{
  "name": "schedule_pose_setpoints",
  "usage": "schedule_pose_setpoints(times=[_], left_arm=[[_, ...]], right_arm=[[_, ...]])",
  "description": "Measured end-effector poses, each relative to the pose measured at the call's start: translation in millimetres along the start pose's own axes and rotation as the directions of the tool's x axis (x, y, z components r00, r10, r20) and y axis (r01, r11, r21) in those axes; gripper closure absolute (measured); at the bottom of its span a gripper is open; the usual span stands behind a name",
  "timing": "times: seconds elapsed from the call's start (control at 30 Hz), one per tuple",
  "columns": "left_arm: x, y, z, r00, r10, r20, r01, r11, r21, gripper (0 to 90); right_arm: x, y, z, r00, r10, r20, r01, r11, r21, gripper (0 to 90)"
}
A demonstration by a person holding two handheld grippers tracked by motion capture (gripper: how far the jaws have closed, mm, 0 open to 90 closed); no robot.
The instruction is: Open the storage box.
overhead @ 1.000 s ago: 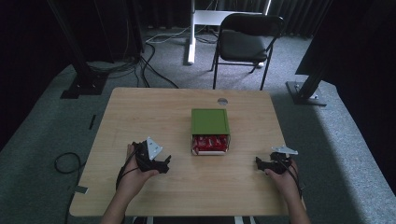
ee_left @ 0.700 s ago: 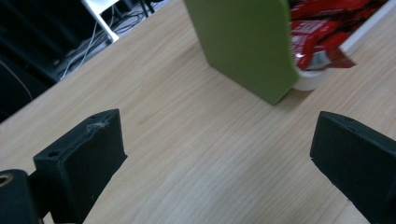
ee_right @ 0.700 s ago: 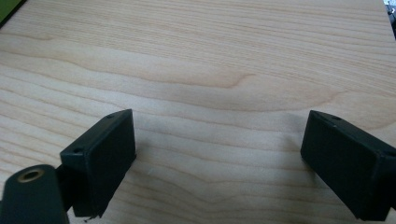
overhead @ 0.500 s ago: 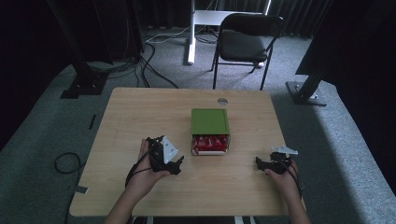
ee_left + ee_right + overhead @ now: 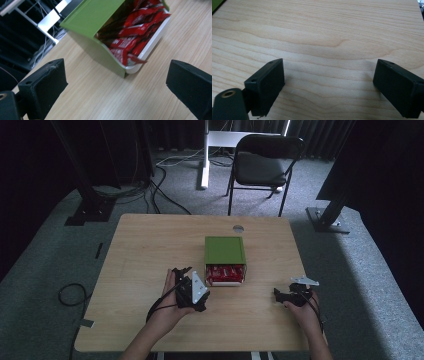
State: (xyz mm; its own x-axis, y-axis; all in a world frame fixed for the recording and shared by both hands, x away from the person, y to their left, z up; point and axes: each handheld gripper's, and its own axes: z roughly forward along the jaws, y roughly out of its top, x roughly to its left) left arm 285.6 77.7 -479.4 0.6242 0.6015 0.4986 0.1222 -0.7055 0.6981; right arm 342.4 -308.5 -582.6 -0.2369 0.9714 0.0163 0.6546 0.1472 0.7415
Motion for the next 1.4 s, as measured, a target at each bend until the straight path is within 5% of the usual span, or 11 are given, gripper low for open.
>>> schedule_pose_setpoints(times=[0.53, 0.93, 1.3, 1.4], left_arm=[[-30.4, 15.0, 17.5, 0.9886, 0.146, 0.038, -0.146, 0.9893, -0.002, 3.8], [-53.9, 18.3, 33.4, 0.9624, 0.263, 0.067, -0.266, 0.9632, 0.037, 3.8], [-67.9, 17.7, 47.5, 0.9502, 0.309, 0.036, -0.311, 0.9479, 0.069, 3.8], [-71.6, 17.6, 49.5, 0.9417, 0.333, 0.047, -0.336, 0.9389, 0.075, 3.8]], right_arm=[[-0.1, -0.1, -0.1, 1.0, -0.001, -0.001, 0.001, 1.0, 0.0, 9.7], [-0.1, -0.1, -0.1, 1.0, -0.001, -0.001, 0.001, 1.0, 0.0, 9.7], [-0.1, 0.0, 0.0, 1.0, -0.001, -0.001, 0.001, 1.0, 0.0, 9.7], [-0.4, 0.2, 0.1, 1.0, -0.002, -0.002, 0.002, 1.0, 0.0, 9.8]])
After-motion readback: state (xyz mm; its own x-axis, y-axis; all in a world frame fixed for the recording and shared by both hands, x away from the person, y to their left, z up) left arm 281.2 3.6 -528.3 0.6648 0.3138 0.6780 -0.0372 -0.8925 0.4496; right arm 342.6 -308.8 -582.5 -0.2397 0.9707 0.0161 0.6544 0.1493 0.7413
